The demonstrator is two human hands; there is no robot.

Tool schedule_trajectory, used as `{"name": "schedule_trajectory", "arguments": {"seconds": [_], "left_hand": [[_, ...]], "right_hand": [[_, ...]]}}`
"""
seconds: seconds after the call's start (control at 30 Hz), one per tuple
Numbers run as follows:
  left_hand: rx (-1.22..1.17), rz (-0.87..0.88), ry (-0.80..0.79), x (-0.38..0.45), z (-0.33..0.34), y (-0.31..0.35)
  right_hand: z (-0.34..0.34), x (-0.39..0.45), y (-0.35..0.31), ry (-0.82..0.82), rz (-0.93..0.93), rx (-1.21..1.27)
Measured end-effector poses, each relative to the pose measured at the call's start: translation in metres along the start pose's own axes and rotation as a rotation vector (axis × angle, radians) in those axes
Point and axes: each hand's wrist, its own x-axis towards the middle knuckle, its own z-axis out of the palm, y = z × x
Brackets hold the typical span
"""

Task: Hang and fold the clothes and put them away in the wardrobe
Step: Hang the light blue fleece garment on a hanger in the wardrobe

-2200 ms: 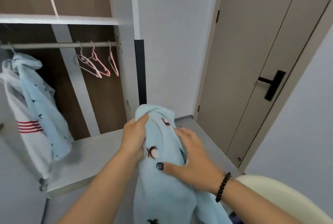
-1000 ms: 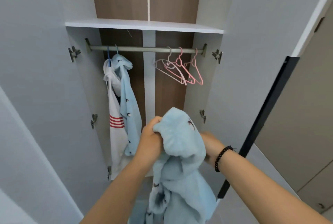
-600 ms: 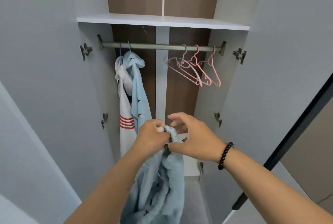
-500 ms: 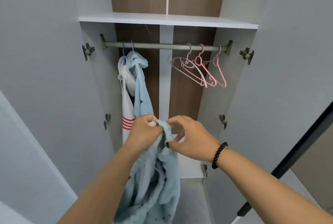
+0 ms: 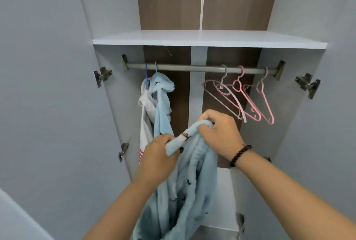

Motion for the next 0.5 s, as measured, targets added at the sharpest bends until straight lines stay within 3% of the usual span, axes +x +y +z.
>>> {"name": "schedule_trajectory", "arguments": {"seconds": [0.17, 0.3, 0.43, 0.5], "left_hand": [[0.196, -0.118, -0.114, 0.005, 0.042, -0.036], [0.265, -0.153, -0.116, 0.023, 0.059, -0.054], [0.308, -0.408, -0.225, 0.039, 0.065, -0.070], [0.165, -0.575, -0.271, 0.051, 0.069, -0.075]], "right_hand": [[-0.048, 0.039, 0.045, 0.165, 0.092, -0.040], [-0.086, 0.054, 0.085, 0.262, 0.212, -0.121], [-0.123, 0.064, 0.116, 0.445, 0.310, -0.170], [-0.133, 0.065, 0.131, 0.447, 0.323, -0.219]]}}
